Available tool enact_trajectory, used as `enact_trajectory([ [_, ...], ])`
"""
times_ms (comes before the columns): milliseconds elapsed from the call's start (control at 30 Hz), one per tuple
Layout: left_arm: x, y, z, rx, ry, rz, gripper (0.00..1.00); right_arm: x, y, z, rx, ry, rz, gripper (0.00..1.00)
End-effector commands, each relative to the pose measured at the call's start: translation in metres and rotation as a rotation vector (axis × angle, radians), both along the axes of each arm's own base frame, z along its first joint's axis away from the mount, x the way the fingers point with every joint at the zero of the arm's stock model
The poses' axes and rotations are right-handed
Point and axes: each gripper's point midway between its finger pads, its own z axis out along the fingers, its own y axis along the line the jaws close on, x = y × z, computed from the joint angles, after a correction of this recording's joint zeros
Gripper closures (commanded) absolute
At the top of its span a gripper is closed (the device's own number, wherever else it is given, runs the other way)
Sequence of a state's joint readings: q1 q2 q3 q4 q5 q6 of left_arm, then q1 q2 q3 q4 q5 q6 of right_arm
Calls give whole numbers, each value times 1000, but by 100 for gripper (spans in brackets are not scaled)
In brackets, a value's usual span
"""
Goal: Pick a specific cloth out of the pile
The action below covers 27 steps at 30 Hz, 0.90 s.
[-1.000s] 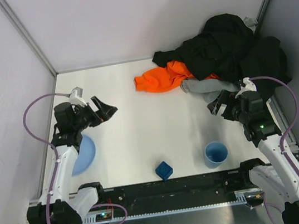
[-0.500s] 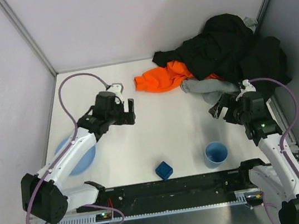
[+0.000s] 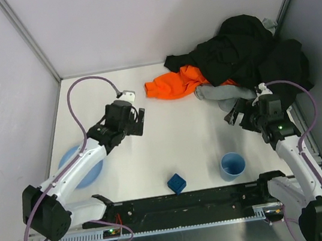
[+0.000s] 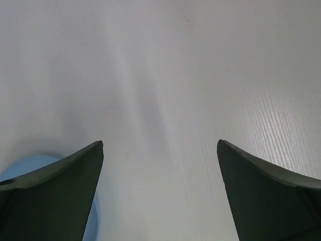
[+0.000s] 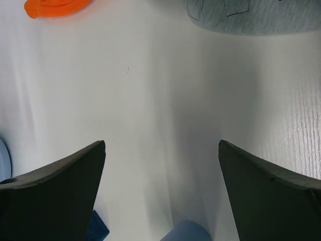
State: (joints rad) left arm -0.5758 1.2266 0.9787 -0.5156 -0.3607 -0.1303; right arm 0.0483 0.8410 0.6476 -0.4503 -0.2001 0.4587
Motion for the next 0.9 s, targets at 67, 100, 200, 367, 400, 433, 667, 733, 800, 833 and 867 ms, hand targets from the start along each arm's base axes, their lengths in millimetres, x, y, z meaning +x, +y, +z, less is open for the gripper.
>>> enact_trajectory([
  [67,3,3,25,-36,-88,23,0,32,1,28,9,-71,-1,1],
  [100,2,4,25,-37,-90,25,0,37,3,28,17,-71,-1,1],
  [200,2,2,24,-40,-87,19,0,52,9,29,51,-75,4,1],
  [367,0,-1,20,-13,-81,5,0,80,22,17,98,-42,17,1],
  [400,0,-2,19,-7,-82,2,0,86,23,15,104,-33,19,0],
  [433,-1,-4,18,-1,-79,-4,0,91,25,13,109,-31,20,1],
  [667,-9,-21,12,36,-68,-84,0,136,29,10,164,-48,-25,1],
  [733,-10,-22,9,69,-71,-88,0,150,27,8,174,-45,-55,1],
  [800,-11,-24,6,101,-71,-95,0,162,26,2,179,-29,-74,1],
  [833,-12,-25,4,119,-71,-97,0,170,25,0,180,-22,-81,1],
  [867,-12,-25,3,136,-72,-95,0,175,24,-2,178,-17,-88,1],
])
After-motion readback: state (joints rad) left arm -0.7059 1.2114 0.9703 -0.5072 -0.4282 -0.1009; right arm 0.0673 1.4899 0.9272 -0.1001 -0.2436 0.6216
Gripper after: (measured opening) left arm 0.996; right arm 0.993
